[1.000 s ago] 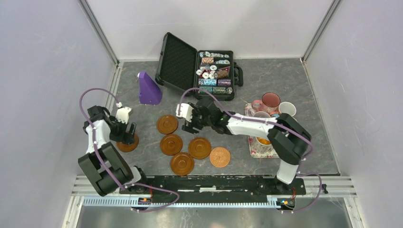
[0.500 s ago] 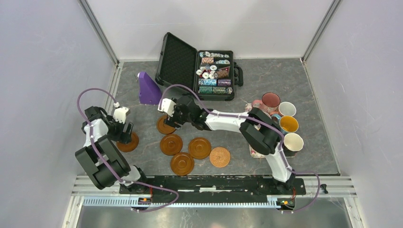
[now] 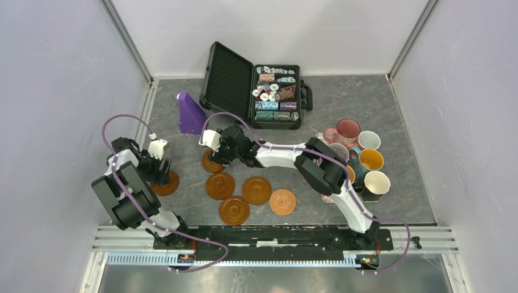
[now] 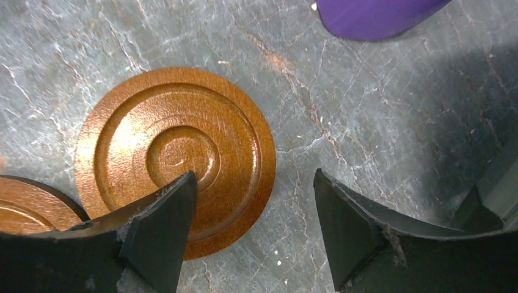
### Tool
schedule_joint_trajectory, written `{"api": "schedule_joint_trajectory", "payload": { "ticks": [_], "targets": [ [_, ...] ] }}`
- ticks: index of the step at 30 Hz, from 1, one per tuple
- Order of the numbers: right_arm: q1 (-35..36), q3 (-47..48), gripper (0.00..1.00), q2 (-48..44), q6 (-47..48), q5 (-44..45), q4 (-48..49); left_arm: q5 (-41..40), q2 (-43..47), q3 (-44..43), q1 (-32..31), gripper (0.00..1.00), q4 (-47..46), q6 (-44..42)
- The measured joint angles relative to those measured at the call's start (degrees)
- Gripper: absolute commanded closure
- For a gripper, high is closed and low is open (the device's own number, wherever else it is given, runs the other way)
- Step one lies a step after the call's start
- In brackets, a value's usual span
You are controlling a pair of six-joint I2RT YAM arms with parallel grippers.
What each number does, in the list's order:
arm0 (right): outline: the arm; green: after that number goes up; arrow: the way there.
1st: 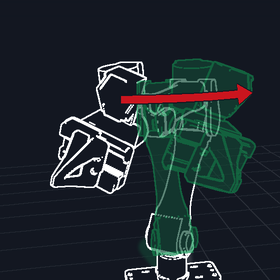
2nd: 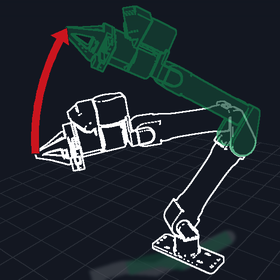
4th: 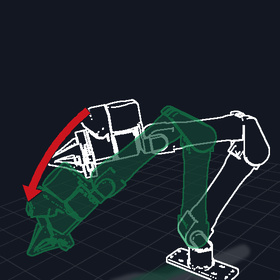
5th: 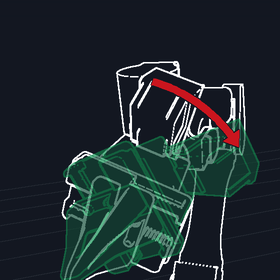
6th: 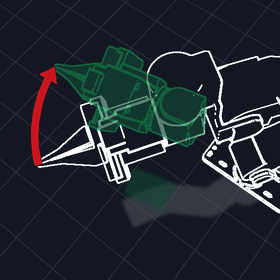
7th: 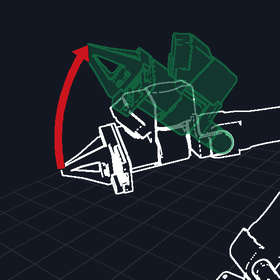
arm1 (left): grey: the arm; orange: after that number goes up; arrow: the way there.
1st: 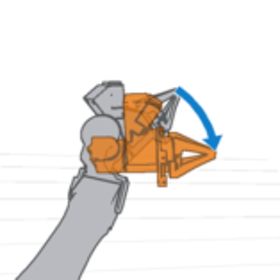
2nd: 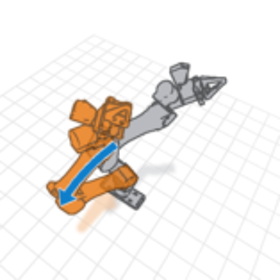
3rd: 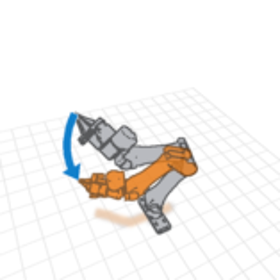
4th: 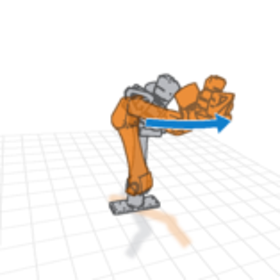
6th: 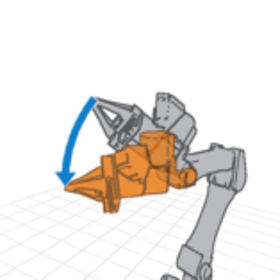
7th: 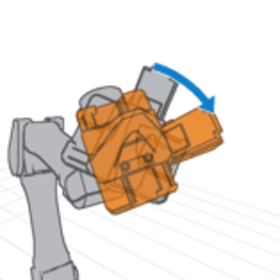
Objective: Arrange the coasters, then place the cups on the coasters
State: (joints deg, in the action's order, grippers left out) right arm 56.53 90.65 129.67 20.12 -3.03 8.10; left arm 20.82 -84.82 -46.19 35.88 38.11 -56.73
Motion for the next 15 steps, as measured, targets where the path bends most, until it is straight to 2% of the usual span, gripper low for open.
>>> {"api": "schedule_joint_trajectory", "payload": {
  "ticks": [9,15],
  "targets": [
    [-0.3,-2.0,0.39,0.5,1.4,0.3,2.5,0.5,-1.8,-0.3,-5.2,0.41,-1.6,0.1],
    [-2.5,-8.0,0.45,-3.1,2.8,-0.2,3.7,0.2,-0.7,0.6,-14.0,0.46,-4.1,2.1]
  ]
}}
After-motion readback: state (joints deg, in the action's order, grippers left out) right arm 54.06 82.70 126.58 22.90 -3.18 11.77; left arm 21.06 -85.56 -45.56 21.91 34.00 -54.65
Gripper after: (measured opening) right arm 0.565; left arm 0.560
